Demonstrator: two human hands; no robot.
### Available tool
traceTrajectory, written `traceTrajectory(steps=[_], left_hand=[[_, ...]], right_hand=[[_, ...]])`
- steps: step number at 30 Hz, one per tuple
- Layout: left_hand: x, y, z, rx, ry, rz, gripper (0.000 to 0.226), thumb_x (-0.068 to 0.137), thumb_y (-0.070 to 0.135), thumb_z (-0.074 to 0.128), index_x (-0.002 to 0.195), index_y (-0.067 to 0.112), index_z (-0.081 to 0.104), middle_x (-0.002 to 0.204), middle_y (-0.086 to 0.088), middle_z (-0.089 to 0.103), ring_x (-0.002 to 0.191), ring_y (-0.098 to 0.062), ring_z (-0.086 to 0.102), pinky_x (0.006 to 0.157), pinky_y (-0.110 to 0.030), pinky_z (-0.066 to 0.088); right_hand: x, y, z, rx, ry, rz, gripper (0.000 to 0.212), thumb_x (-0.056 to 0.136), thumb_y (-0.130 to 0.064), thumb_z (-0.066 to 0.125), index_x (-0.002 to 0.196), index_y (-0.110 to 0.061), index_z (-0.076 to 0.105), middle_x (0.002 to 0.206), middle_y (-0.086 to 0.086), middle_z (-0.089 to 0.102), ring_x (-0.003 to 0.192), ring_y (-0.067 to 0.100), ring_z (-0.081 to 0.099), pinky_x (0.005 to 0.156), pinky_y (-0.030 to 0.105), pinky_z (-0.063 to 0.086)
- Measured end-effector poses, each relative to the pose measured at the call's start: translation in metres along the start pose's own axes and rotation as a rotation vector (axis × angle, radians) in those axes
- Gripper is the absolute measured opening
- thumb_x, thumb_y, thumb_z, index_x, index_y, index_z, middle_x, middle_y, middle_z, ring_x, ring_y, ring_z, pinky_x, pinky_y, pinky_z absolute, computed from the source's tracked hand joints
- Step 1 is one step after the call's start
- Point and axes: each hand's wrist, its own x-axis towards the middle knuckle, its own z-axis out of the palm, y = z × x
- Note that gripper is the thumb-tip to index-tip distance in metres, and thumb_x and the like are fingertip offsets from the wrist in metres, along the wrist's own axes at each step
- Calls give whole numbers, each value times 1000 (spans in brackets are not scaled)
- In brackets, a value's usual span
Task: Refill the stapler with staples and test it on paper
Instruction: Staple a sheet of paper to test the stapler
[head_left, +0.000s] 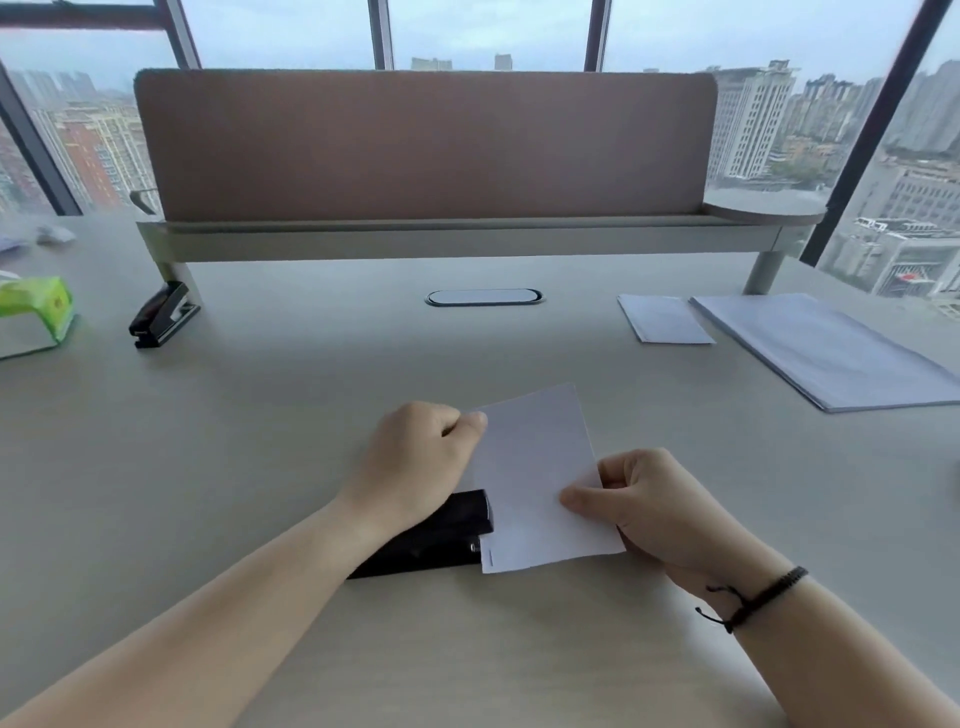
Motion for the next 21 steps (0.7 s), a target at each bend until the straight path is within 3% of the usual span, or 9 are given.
traceTrajectory(steps=[2,6,8,10,13,16,19,21], left_hand=[[-2,2,-3,-71,46,22,58,97,39,51,50,18,25,39,6,27,43,-11,26,51,-28,24],[-8,3,-10,-215,41,154,46,98,34,52,56,18,44,45,8,44,44,-8,36,51,-27,34],[-10,0,-11,-194,24,248,28,97,31,57,71,22,58,57,2,56,49,-15,49,54,-33,45],[-13,-2,-14,-90,47,376,7,90,27,67,95,31,64,75,7,63,60,-15,58,56,-31,51],[-19,-3,-13,79,74,583,33,87,35,67,119,38,60,97,20,58,67,-9,58,52,-31,53],[-24,-1,-9,93,137,704,19,95,36,61,111,32,70,98,9,59,68,-9,55,48,-34,48],[-28,5,-8,74,187,739,16,97,30,61,99,24,76,94,3,58,68,-9,50,53,-33,45],[-29,7,-9,0,169,711,15,95,25,62,95,19,76,94,4,59,69,-13,55,59,-29,46]], right_hand=[[-2,0,-5,32,0,-3,9,84,-8,74,80,-2,79,73,10,79,54,19,68,53,23,49],[-6,0,-23,177,9,-38,10,87,-4,70,87,1,79,88,19,79,65,22,72,59,25,54],[-8,-1,-30,263,-6,-42,12,87,-3,69,92,3,78,94,20,79,73,27,74,61,29,58],[-11,-2,-35,340,-29,-43,13,87,-2,68,91,6,77,93,20,78,68,23,72,54,27,57],[-17,-4,-35,404,-89,-28,15,86,-3,67,93,6,77,95,19,78,71,23,72,55,26,56],[-21,-2,-34,428,-143,-28,17,84,-4,68,95,6,77,97,18,78,75,24,71,57,27,57],[-24,0,-33,423,-155,-41,16,79,-8,71,87,5,77,79,15,73,58,20,65,47,24,53],[-24,0,-33,477,-144,-78,23,80,-14,71,94,4,75,72,15,67,53,20,61,48,25,54]])
